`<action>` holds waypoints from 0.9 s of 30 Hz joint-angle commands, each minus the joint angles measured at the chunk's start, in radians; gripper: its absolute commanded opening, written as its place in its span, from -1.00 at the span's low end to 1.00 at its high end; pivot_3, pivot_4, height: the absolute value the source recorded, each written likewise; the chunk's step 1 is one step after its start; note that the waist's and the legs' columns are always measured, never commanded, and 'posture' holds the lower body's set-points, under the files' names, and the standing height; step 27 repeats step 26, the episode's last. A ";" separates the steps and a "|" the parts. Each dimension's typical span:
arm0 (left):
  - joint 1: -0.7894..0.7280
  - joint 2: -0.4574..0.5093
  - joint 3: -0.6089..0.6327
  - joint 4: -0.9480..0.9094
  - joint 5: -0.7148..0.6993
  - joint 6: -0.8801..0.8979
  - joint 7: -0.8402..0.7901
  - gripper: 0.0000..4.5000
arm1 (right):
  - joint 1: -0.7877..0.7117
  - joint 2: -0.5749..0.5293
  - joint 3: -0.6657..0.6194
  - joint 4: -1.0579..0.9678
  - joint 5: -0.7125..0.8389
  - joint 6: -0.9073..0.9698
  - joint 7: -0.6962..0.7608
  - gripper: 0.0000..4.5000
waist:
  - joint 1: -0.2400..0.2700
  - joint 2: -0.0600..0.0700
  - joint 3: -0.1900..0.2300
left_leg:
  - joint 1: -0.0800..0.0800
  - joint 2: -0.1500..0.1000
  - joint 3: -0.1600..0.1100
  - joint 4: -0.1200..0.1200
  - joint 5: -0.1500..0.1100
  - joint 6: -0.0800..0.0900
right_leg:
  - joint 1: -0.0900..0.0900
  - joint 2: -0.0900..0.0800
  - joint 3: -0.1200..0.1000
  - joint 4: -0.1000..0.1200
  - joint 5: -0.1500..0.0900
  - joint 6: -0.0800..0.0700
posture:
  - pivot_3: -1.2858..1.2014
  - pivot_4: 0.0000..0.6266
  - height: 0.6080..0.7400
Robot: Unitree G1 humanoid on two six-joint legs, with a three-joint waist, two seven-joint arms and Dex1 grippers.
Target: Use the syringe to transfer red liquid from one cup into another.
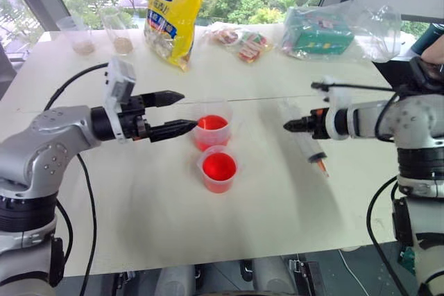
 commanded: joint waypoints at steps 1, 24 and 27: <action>0.015 0.004 0.023 -0.052 -0.011 -0.013 0.014 0.96 | 0.015 -0.020 0.035 0.010 -0.086 -0.065 0.072 -0.36 | 0.001 0.000 0.000 | 0.000 0.000 0.000 0.000 0.000 0.000 | 0.000 0.000 0.000 0.000 0.000 0.000 | 0.03 -0.52 1.00; 0.054 0.079 0.047 -0.067 -0.032 -0.022 0.000 1.00 | 0.129 -0.365 -0.240 -0.502 0.111 -0.108 0.679 0.97 | 0.004 0.001 0.001 | 0.000 0.001 -0.001 0.001 0.000 0.000 | 0.000 0.001 -0.001 0.000 0.001 0.003 | 0.03 -0.52 1.00; 0.067 0.097 0.051 -0.070 -0.032 -0.018 -0.016 1.00 | 0.166 -0.401 -0.293 -0.544 0.150 -0.119 0.722 0.97 | 0.004 0.001 0.000 | 0.000 0.001 -0.002 0.001 0.000 0.000 | 0.001 0.001 -0.001 0.000 0.000 0.002 | 0.03 -0.52 1.00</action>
